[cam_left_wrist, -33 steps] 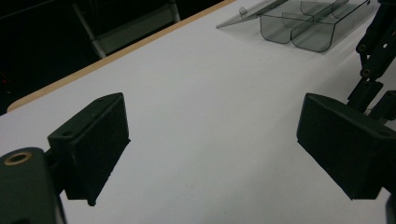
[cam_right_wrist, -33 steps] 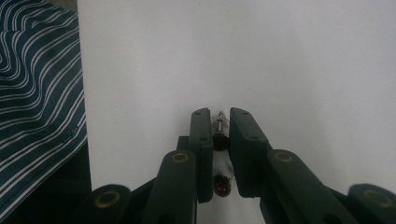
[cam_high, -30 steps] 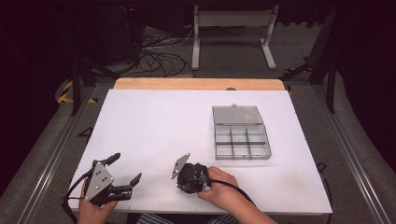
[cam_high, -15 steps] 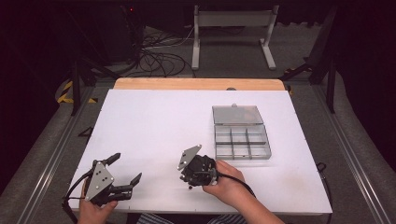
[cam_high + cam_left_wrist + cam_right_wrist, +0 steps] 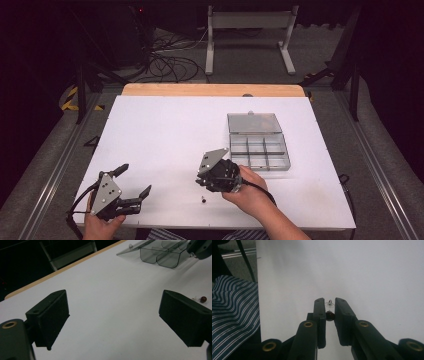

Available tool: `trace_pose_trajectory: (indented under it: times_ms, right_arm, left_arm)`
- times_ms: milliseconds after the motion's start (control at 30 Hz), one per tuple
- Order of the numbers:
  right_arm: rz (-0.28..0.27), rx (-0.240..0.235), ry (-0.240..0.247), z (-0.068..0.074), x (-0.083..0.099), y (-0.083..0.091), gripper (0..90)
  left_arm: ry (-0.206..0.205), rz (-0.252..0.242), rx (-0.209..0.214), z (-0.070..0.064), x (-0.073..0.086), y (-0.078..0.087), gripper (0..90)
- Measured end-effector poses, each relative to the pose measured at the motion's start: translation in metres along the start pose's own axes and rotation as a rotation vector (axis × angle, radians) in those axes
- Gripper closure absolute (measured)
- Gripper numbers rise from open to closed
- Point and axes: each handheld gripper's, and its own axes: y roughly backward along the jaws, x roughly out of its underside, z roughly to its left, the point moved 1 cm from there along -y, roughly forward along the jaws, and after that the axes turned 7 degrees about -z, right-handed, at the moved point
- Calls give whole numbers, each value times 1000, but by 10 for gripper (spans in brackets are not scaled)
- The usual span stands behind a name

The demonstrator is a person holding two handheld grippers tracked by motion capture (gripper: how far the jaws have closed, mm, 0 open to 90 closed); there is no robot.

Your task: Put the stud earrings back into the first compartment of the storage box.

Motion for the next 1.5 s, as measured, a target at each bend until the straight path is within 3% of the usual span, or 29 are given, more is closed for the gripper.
trace_pose_trajectory:
  times_ms: [400,767,1267,1500]
  right_arm:
    - [-57,76,-65,-21,1,28,800]
    - [-70,143,-139,-43,7,45,800]
    - [-72,225,-249,-78,21,57,800]
    - [-43,260,-305,-99,32,55,799]
  left_arm:
    - [-8,1,-4,0,0,0,98]
    - [-6,0,-4,0,0,0,99]
    - [-4,1,-4,0,0,0,98]
    - [-2,1,-4,0,0,0,99]
